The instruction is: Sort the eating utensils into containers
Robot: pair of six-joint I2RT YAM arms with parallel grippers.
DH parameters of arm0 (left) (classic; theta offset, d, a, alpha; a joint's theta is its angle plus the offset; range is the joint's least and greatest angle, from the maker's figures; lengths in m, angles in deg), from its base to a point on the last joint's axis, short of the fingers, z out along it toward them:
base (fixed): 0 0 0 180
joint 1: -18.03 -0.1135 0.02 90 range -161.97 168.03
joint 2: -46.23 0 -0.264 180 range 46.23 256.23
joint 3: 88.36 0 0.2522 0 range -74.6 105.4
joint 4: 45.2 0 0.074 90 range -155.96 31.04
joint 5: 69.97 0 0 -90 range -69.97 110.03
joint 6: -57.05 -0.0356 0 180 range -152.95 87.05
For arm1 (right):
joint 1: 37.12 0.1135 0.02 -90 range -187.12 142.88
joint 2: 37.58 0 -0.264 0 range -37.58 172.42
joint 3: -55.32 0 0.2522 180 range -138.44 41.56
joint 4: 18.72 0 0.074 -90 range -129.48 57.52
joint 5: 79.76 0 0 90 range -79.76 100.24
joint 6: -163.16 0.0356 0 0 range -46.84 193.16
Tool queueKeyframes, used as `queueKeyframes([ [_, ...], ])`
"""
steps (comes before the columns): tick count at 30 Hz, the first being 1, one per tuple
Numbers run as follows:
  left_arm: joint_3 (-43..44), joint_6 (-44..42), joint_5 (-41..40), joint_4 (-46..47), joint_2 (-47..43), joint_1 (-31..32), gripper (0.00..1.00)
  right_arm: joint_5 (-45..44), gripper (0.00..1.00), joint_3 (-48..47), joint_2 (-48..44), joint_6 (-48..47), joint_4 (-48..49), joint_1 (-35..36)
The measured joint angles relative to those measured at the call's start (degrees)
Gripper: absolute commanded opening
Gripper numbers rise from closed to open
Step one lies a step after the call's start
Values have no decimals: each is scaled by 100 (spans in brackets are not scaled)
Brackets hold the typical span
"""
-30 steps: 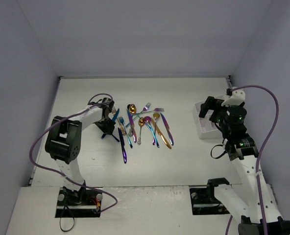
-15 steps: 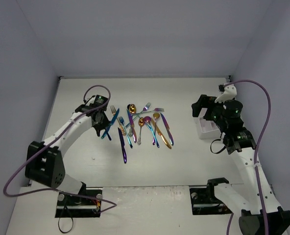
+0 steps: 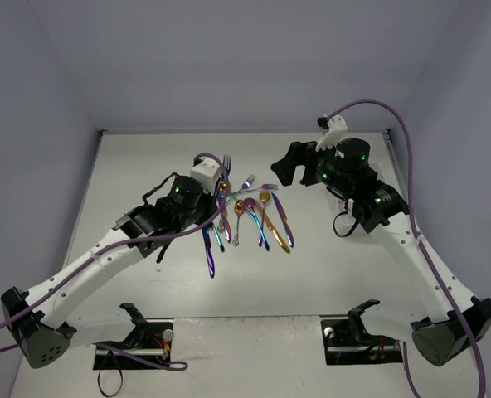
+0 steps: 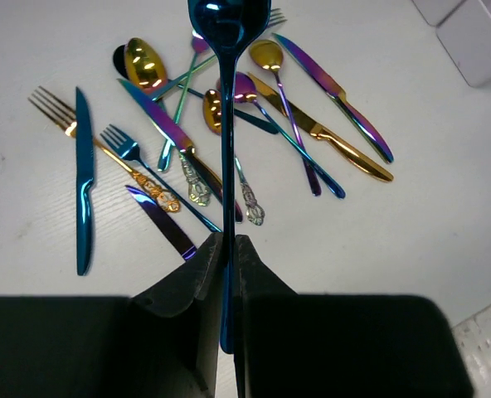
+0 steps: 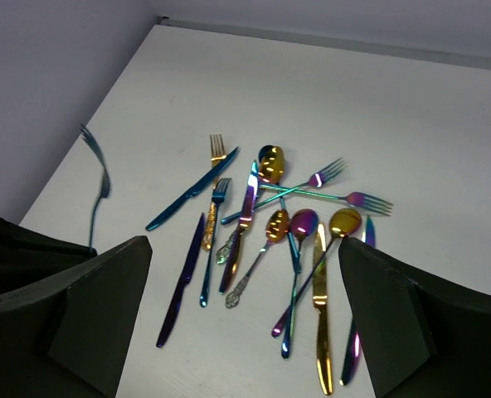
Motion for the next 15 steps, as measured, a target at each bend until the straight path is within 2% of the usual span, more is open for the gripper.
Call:
queueKeyframes([
  [7, 125, -456, 126, 41, 81, 537, 0, -132, 87, -502, 601, 19, 47, 1067],
  [10, 201, -554, 125, 44, 104, 676, 0, -196, 83, -548, 725, 17, 70, 1232],
  [15, 289, -604, 125, 71, 141, 775, 0, -385, 69, -606, 856, 4, 83, 1329],
])
